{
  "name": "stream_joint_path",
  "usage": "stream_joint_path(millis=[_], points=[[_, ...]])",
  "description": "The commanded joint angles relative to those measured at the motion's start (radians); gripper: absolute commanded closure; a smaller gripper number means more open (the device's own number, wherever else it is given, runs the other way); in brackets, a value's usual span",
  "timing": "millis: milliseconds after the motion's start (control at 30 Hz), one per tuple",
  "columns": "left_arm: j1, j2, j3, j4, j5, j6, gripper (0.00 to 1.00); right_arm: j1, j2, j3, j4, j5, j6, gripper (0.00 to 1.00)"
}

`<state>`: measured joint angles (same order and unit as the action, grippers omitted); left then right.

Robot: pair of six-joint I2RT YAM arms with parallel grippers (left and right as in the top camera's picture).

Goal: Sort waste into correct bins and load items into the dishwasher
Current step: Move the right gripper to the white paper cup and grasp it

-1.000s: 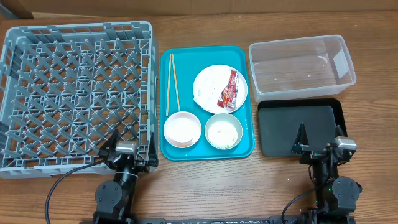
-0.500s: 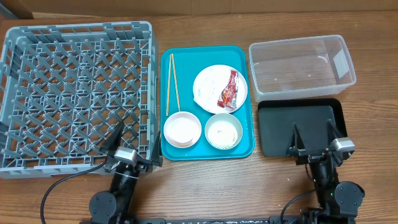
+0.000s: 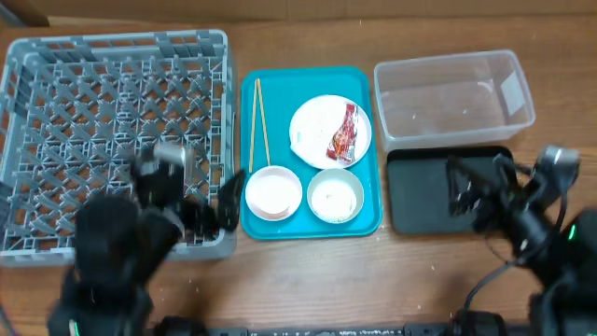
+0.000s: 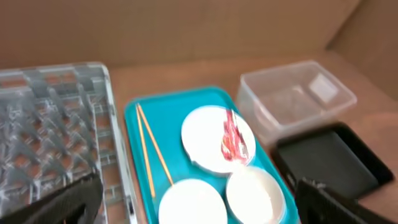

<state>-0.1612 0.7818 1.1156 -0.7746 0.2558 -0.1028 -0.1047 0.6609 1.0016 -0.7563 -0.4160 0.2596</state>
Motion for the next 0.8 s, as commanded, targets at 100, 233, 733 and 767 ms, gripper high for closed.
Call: stream_joint_path(millis=[100, 233, 733, 767], points=[[0.004, 0.321, 0.321, -0.285, 0.179, -0.047, 0.0, -0.004, 0.29, 0.241, -0.19, -0.074, -0.023, 0.0], [0.003, 0.428, 0.327, -0.304, 0.32, -0.061, 0.0, -0.004, 0.386, 0.242, -0.228, -0.208, -0.024, 0.0], [0.138, 0.505, 0.347, -0.477, -0.069, -0.388, 0.05, 0.616, 0.695, 0.241, -0.154, 0.19, 0.198, 0.26], [0.157, 0.496, 0.347, -0.488, -0.074, -0.387, 0.04, 0.665, 0.731, 0.241, -0.134, 0.243, 0.225, 0.29]])
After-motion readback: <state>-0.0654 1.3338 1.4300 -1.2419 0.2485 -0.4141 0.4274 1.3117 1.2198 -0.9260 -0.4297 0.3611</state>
